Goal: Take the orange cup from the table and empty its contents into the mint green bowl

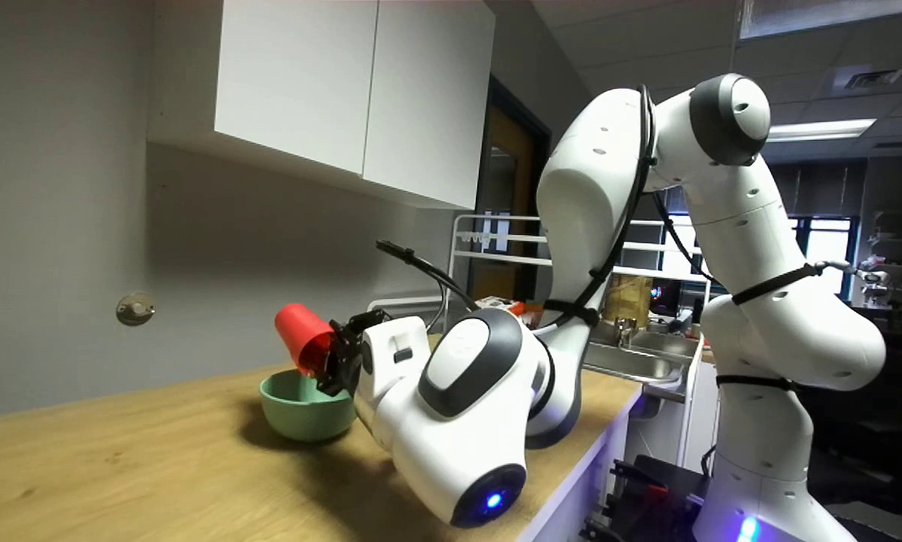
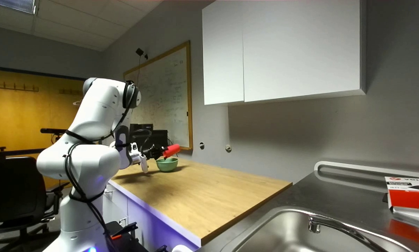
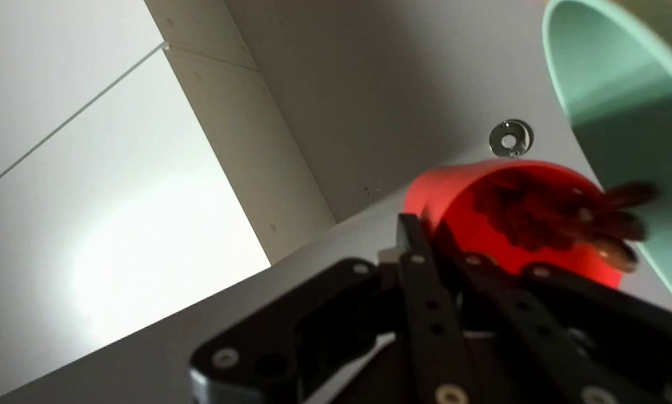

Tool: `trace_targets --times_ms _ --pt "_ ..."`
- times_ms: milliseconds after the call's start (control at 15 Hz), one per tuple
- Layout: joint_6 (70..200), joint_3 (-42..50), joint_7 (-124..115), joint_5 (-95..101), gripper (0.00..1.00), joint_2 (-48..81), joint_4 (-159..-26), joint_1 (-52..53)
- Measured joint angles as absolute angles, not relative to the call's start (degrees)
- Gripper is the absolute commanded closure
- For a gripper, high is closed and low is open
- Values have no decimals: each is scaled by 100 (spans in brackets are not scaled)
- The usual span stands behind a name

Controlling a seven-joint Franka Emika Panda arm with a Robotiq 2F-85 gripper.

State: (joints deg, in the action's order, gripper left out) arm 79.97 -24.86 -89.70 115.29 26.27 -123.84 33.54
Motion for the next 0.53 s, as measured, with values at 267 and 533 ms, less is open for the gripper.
trace_targets --times_ms 267,533 --pt "7684 -2486 -9032 11895 99 2738 -12358 3359" --pt "7403 -2486 -9111 12102 99 2813 -12341 3363"
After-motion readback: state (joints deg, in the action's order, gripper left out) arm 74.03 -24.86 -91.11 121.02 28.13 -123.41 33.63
